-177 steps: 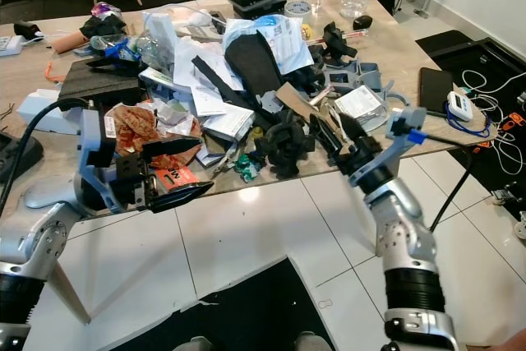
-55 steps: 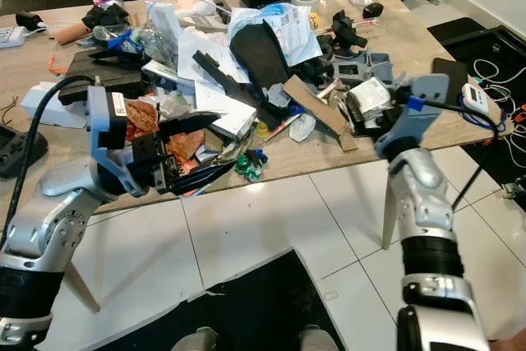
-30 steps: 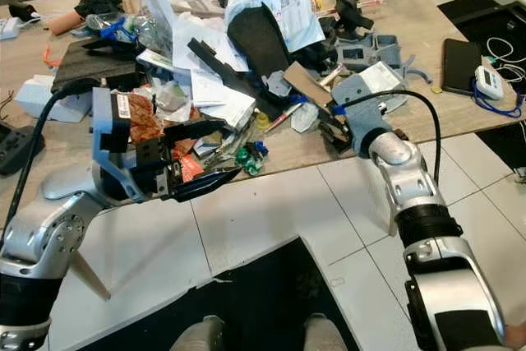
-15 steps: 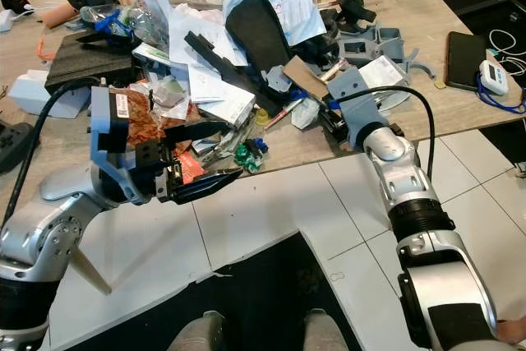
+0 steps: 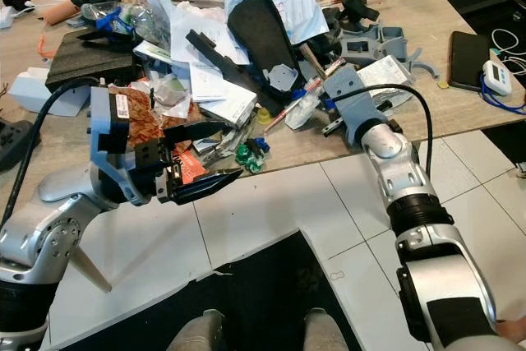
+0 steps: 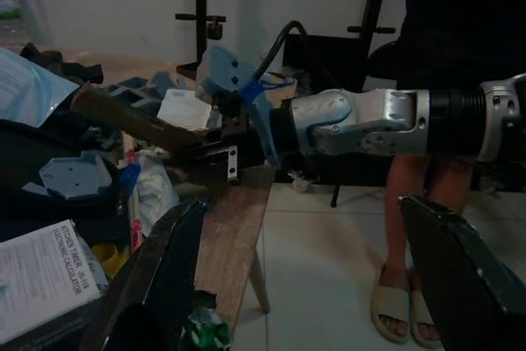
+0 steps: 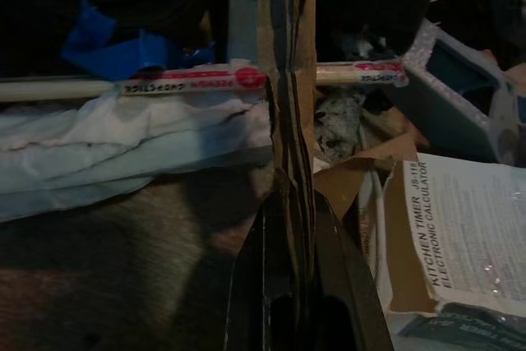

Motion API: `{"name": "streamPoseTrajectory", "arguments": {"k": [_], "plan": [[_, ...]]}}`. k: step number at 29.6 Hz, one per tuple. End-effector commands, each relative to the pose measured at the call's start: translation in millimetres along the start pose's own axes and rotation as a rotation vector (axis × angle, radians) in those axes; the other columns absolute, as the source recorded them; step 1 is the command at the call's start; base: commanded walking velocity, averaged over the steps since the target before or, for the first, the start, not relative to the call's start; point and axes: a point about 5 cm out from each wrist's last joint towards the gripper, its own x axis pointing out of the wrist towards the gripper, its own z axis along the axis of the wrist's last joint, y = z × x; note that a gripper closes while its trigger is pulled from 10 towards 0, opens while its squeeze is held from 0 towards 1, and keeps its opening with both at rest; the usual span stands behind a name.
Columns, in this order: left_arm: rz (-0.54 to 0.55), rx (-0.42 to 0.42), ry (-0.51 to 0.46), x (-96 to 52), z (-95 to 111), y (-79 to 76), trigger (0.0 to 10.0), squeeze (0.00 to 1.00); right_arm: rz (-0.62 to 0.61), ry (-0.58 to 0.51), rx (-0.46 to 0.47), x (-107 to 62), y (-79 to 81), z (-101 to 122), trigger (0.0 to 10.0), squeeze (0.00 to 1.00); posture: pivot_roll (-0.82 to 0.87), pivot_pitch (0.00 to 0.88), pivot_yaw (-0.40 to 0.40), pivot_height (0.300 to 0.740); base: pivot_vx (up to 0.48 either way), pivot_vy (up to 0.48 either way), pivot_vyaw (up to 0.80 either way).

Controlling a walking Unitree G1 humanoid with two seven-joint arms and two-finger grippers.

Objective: Picking trash to rubbish bin

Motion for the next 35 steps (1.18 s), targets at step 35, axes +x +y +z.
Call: {"name": "streamPoseTrajectory", "arguments": {"k": [35], "plan": [[0.286,0.035,-0.077,-11.8,5.6,38.3,10.0,0.0,0.279,-0.694,0.831,-68.8,15.5,92.1,0.0,0.0,-0.04,0.177,0.048,0.74,0.0,0.0,0.0]]}}
